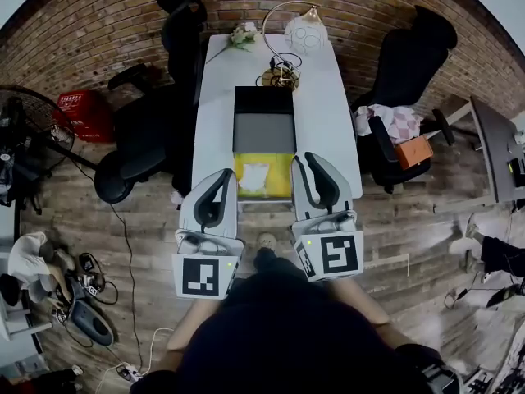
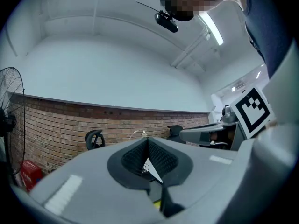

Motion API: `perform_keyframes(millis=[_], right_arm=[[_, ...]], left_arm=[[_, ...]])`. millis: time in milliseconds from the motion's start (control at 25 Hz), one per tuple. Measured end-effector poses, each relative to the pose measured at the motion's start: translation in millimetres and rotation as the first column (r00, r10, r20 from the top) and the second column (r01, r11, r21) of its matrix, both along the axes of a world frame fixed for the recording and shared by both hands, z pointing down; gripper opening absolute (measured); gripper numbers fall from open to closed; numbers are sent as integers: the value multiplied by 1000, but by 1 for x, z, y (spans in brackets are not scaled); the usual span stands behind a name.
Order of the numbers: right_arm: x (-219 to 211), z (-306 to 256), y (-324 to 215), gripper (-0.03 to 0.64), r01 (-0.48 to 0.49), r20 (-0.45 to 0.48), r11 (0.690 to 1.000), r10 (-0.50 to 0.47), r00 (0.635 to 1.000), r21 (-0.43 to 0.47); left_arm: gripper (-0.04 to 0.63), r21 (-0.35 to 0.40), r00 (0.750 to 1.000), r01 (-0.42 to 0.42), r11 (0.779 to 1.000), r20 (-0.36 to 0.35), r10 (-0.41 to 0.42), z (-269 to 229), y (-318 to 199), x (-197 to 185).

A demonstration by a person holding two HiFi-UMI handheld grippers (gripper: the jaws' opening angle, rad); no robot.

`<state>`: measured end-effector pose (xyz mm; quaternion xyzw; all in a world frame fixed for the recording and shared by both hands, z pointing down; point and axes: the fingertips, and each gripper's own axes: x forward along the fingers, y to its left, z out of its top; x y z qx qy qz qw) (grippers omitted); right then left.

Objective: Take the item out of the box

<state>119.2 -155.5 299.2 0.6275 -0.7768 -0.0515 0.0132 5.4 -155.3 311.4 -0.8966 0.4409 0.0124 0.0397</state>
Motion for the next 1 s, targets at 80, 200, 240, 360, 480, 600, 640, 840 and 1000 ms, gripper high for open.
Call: perform_keyframes(millis=[80, 200, 240, 360, 480, 600, 640, 840, 1000], right_arm=[[5, 1, -15, 78, 17, 0, 1000, -17, 1000, 2], [11, 4, -34, 78, 39, 0, 999, -39, 999, 0], [12, 6, -39, 78, 47, 0, 999, -47, 999, -1], [15, 10, -52, 78, 66, 7, 998, -66, 998, -1], [15, 13, -61, 78, 79, 15, 997, -79, 997, -1], [10, 18, -63, 78, 94, 19, 996, -93, 995, -7], [8, 19, -63, 78, 98, 20, 995, -98, 995, -9], [2, 20, -66, 78, 103, 23, 995, -103, 994, -14], [-1, 19, -69, 78, 95, 34, 995, -94, 995, -13]], left_arm=[[11, 10, 1000, 13, 1000, 0, -13, -1, -14, 6], [11, 11, 1000, 30, 1000, 3, -30, 2, -31, 13], [11, 10, 999, 34, 999, 5, -34, 4, -36, 15], [11, 8, 999, 52, 999, 6, -52, 8, -46, 18], [11, 2, 998, 65, 998, 14, -65, 12, -51, 18], [11, -8, 997, 79, 997, 16, -79, 17, -53, 14], [11, -12, 996, 84, 996, 17, -83, 18, -54, 13], [11, -19, 997, 79, 997, 24, -78, 20, -58, 10], [11, -25, 998, 62, 998, 34, -61, 20, -64, 8]])
